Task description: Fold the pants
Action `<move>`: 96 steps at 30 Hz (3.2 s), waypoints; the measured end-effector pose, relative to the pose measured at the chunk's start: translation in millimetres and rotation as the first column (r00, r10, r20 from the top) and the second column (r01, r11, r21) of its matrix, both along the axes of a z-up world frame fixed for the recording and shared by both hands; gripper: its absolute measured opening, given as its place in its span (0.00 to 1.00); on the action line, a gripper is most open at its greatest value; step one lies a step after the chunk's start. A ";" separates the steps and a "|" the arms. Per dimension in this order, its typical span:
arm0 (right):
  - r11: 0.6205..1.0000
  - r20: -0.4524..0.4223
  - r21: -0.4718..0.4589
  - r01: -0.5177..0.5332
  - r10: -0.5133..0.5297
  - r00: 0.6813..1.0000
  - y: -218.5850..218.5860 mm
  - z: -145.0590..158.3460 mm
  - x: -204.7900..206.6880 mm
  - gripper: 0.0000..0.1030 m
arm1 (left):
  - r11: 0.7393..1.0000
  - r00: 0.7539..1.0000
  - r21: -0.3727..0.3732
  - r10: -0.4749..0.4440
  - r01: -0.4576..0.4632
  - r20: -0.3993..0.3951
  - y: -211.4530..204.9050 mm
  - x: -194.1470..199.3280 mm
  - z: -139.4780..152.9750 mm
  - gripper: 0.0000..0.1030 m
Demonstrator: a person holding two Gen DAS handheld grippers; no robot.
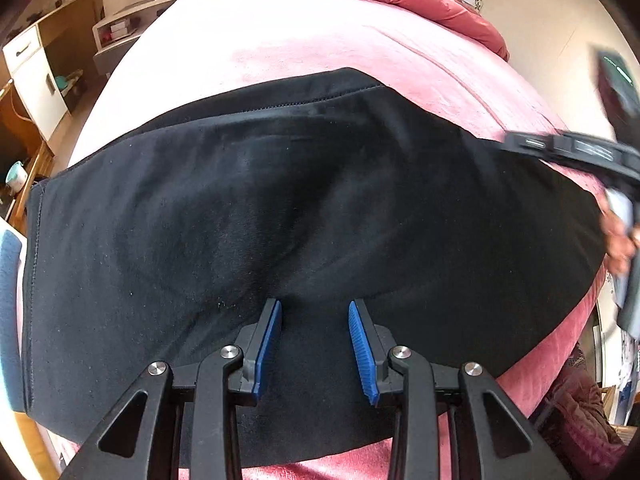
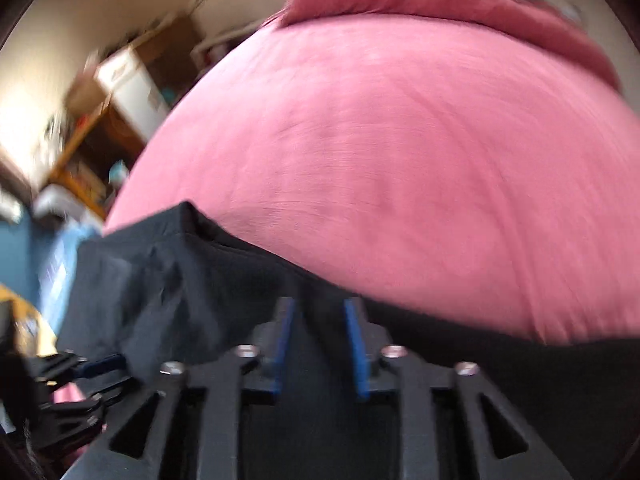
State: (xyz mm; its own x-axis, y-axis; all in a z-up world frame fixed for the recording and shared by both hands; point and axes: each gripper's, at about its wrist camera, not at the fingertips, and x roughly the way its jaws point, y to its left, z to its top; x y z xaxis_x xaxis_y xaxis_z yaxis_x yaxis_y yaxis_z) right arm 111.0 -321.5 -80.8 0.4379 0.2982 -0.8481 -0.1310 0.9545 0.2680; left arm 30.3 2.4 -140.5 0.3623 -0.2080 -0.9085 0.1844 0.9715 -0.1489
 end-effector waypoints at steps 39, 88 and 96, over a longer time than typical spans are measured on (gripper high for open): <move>0.798 0.150 0.379 0.469 -0.553 0.820 -266.2 64.1 -161.6 0.14 | 0.997 0.997 -0.042 0.065 -0.067 -0.050 -8.6 11.5 1.2 0.33; 0.933 -0.069 -0.069 0.352 -0.357 0.932 -151.0 -9.6 -219.2 0.58 | 0.844 0.936 -0.534 -0.144 -0.053 -0.320 -86.1 74.0 18.7 0.17; 0.937 -0.058 -0.018 0.348 -0.349 0.935 -135.5 -11.2 -199.5 0.70 | 0.752 0.959 -0.654 -0.241 0.087 -0.150 -118.9 84.7 106.9 0.15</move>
